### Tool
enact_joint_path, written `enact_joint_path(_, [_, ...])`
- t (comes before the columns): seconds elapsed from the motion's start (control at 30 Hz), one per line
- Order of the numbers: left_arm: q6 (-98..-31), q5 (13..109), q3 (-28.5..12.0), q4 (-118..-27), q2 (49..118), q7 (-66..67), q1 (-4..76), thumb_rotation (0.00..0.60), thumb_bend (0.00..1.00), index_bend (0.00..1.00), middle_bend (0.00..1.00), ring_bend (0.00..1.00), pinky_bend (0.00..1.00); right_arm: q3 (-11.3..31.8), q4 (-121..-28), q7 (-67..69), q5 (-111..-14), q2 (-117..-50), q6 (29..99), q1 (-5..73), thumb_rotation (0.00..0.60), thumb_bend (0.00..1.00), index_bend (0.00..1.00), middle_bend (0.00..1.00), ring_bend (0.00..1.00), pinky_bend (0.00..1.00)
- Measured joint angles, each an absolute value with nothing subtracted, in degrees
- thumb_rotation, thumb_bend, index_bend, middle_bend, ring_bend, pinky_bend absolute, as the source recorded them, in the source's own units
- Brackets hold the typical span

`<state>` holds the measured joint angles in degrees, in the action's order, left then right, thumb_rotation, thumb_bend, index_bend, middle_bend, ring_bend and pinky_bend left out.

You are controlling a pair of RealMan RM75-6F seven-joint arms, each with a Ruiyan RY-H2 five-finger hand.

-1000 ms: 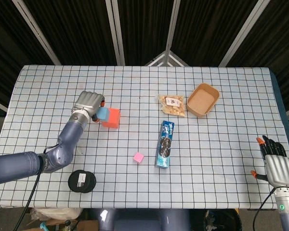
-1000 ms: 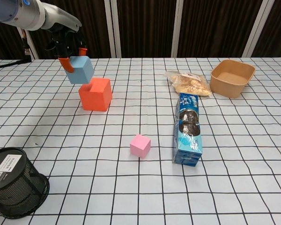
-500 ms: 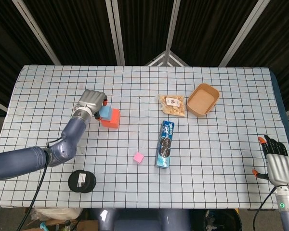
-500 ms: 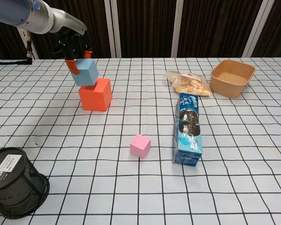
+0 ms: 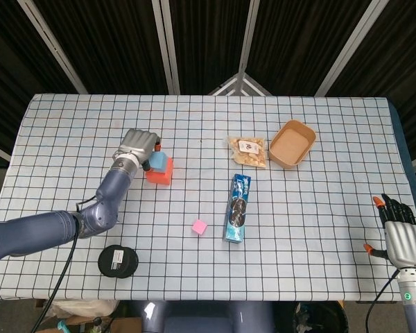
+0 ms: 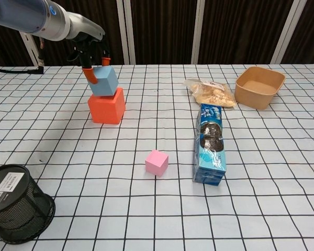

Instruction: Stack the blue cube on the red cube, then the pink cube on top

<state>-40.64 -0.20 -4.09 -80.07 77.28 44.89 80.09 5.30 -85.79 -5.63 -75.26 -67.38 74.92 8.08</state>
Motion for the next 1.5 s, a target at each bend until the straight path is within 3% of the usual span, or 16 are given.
enact_joint_path(0.57, [-44.4,-7.7,-3.2,-80.7,78.5,48.0,82.6,0.600,0.47,0.55,0.82,0.65,0.69,5.1,-85.7,-5.2,-75.6,-67.3,74.7,8.1,0.600,0.09,0.03,0.01,0.06,0.09])
enact_joint_path(1.5, [-44.8,-9.4,-4.3,-79.1,79.2,51.5,82.1,0.600,0.47,0.55,0.82,0.65,0.69,5.1,-85.7,-5.8,-75.2,-67.5,74.2,8.4,0.600,0.10,0.03,0.01,0.06,0.09])
